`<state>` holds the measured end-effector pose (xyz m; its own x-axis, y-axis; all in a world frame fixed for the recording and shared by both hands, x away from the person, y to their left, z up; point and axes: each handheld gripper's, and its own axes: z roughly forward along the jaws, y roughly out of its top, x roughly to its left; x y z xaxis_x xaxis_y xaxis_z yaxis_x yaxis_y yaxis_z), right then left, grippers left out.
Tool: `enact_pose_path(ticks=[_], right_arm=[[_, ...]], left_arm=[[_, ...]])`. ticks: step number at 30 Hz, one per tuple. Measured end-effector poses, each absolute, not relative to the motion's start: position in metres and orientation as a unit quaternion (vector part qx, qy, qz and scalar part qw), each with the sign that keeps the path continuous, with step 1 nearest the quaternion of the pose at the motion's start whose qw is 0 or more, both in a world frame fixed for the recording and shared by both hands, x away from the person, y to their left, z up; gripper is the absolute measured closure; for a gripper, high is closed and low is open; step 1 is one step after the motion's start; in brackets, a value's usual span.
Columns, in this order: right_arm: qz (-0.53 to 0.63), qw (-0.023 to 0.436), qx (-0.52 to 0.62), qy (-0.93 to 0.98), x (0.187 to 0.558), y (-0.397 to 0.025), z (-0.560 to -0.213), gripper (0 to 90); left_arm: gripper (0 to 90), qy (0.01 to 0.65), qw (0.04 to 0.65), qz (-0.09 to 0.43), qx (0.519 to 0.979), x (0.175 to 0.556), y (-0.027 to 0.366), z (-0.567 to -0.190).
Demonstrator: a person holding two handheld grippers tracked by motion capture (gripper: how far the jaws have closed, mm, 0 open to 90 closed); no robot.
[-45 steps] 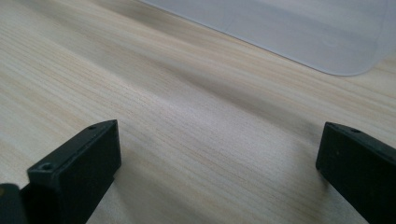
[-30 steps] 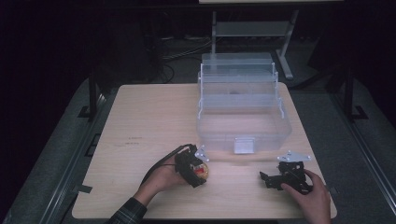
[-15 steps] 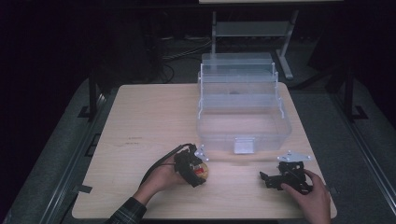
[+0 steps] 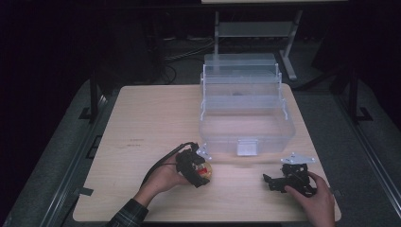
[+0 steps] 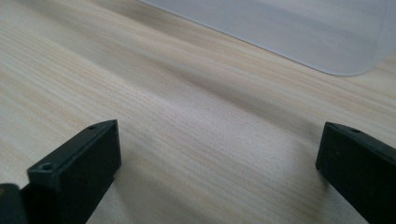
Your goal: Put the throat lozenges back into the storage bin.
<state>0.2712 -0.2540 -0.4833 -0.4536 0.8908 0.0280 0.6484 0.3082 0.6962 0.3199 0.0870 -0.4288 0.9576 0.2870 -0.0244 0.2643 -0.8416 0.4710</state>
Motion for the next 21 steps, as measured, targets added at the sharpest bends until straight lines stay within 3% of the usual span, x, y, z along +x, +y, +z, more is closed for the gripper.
enact_pose_path(ticks=[21], right_arm=[[0.327,0.185,0.489,0.787,0.271,-0.254,-0.483,0.0]], left_arm=[[19.8,0.142,0.256,0.028,0.956,0.325,0.091,-0.404]])
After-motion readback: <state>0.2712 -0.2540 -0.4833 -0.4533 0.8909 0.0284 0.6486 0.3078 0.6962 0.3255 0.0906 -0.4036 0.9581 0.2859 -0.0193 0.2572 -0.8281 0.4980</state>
